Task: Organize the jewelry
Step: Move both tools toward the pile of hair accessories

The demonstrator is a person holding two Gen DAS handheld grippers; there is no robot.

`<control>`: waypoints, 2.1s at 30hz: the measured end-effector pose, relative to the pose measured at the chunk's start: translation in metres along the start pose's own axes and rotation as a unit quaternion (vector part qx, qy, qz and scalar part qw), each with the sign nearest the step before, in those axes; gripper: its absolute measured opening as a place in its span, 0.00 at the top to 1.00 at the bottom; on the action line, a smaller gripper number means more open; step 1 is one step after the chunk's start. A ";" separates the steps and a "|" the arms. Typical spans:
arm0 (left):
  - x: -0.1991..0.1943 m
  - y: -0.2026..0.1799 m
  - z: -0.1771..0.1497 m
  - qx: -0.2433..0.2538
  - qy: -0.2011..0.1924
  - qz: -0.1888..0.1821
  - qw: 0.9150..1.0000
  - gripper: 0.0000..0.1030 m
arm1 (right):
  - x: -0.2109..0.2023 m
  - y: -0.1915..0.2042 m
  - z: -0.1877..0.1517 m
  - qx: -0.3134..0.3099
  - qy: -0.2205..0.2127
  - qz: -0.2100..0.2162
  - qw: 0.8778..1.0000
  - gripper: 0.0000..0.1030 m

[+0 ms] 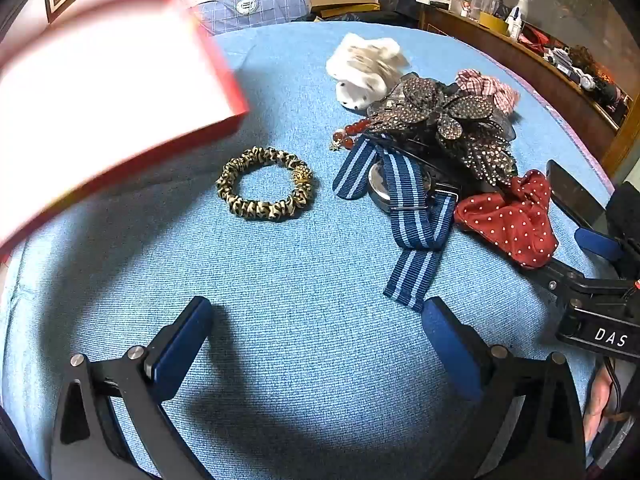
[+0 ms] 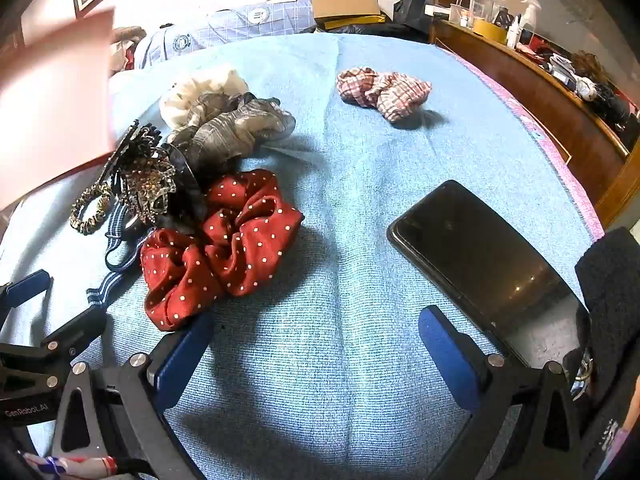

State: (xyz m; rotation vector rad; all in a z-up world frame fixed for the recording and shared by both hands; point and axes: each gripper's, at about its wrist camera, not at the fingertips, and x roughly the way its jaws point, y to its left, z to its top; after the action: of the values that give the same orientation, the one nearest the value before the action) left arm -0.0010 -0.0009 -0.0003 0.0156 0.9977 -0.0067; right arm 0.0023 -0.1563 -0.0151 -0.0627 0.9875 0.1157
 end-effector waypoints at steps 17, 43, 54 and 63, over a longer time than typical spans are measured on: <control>-0.001 0.001 0.000 0.000 0.000 0.000 1.000 0.00 | -0.004 -0.001 -0.005 0.000 0.000 -0.001 1.000 0.00; -0.077 0.015 -0.020 0.005 -0.127 0.025 0.992 0.00 | -0.070 -0.009 -0.018 -0.008 -0.081 0.067 0.994 0.09; -0.075 0.016 -0.021 0.007 -0.125 0.026 0.992 0.00 | -0.069 -0.008 -0.015 0.034 -0.067 0.110 0.991 0.16; -0.083 0.027 -0.014 -0.013 -0.143 0.018 0.990 0.00 | -0.077 -0.005 -0.009 0.036 -0.076 0.125 0.989 0.16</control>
State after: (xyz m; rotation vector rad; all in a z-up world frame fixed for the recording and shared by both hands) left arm -0.0576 0.0267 0.0619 0.0092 0.7113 0.0358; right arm -0.0465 -0.1675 0.0448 0.1360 0.8432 0.3111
